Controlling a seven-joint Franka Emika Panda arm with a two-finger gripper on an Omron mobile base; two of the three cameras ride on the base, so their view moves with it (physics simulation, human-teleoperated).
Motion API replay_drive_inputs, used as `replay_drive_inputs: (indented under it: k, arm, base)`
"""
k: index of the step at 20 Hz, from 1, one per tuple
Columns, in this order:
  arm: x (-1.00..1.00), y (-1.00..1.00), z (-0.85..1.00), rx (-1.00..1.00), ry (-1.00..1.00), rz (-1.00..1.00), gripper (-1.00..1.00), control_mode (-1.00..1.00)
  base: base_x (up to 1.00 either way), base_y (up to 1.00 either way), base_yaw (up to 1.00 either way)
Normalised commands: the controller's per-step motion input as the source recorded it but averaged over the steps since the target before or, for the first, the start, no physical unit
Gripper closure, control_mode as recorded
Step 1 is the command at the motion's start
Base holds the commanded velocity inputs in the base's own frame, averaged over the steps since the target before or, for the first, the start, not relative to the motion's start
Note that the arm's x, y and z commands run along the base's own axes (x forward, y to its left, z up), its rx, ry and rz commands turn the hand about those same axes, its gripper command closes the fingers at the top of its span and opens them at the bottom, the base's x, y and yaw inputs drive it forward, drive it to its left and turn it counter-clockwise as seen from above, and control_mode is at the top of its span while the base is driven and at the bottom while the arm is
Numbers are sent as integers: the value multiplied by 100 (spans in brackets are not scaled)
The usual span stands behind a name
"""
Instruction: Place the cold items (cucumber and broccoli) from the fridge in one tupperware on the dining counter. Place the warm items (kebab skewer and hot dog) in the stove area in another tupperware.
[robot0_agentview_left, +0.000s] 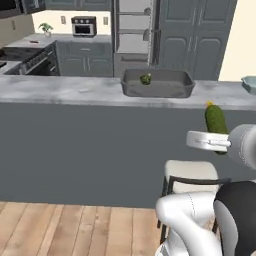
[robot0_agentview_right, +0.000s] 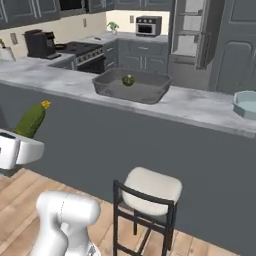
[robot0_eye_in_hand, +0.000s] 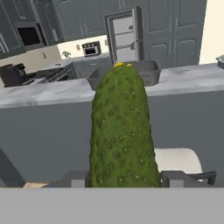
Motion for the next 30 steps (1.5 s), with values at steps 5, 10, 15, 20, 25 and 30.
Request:
replay_drive_inputs:
  k: [5, 10, 15, 20, 25, 30]
  arm:
    - [0, 0, 0, 0, 0, 0, 100, 100]
    - [0, 0, 0, 0, 0, 0, 100, 100]
    - [0, 0, 0, 0, 0, 0, 100, 100]
    - [20, 2, 0, 0, 7, -2, 100, -100]
    - [100, 0, 22, 0, 44, 4, 100, -100]
    - [90, 0, 21, 0, 15, 20, 100, -100]
  base:
    - [78, 96, -53]
    - [78, 64, -55]
    - [82, 33, -60]
    - [78, 27, -28]
    - [0, 0, 0]
    - [0, 0, 0]
